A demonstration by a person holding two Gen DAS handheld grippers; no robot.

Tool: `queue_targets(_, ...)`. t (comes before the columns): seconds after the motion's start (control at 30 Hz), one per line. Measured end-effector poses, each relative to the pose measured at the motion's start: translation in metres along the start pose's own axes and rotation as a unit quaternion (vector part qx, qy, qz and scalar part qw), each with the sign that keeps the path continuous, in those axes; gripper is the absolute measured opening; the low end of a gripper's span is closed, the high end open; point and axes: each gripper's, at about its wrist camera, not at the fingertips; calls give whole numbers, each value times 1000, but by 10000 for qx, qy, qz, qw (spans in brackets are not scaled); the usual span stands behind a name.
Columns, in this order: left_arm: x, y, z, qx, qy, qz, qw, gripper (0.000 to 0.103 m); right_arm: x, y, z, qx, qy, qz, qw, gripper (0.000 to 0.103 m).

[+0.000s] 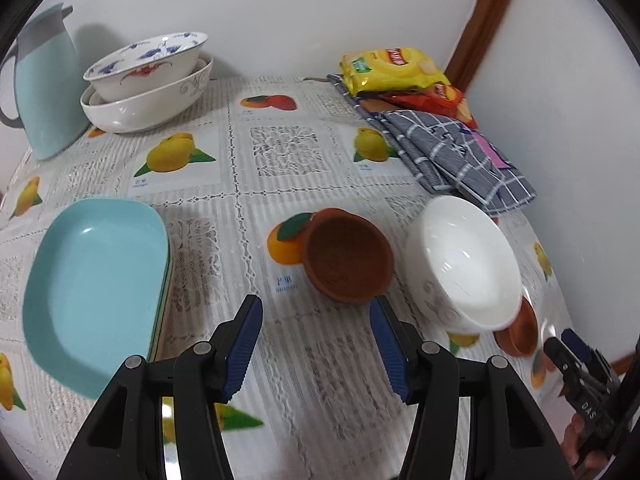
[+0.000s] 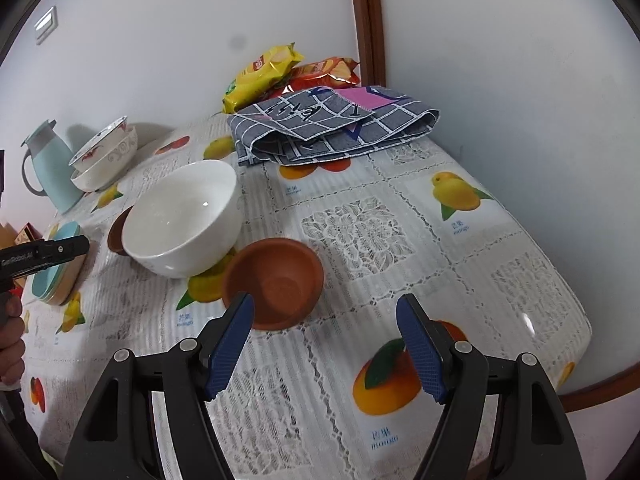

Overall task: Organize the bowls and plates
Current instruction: 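Move both grippers toward the small brown clay bowls beside the white bowl, then close the left gripper on a brown clay bowl rim while the right gripper grips another brown bowl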

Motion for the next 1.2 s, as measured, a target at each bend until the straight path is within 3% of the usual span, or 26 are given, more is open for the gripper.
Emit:
queue_targets(0.33, 0, 39, 17, -65, 2, 64, 10000, 54, 0, 32, 3, -275, 38, 18, 9996, 49)
queue_targets(0.63, -4, 60, 18, -334, -72, -28, 9994, 53, 0, 48, 0, -459, 79, -143, 9988, 49)
queue_targets(1.1, 3, 66, 20, -178, 131, 47, 9997, 53, -7, 52, 3, -339, 1, -192, 9992, 49)
queue_targets(1.2, 2, 66, 20, -96, 77, -25, 9999, 52, -8, 53, 4, -291, -4, -89, 9995, 42)
Point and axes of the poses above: each gripper's, at about its wrist camera, not at the fingertips, and y roughly the way its jaws point, x to its right, z to its top
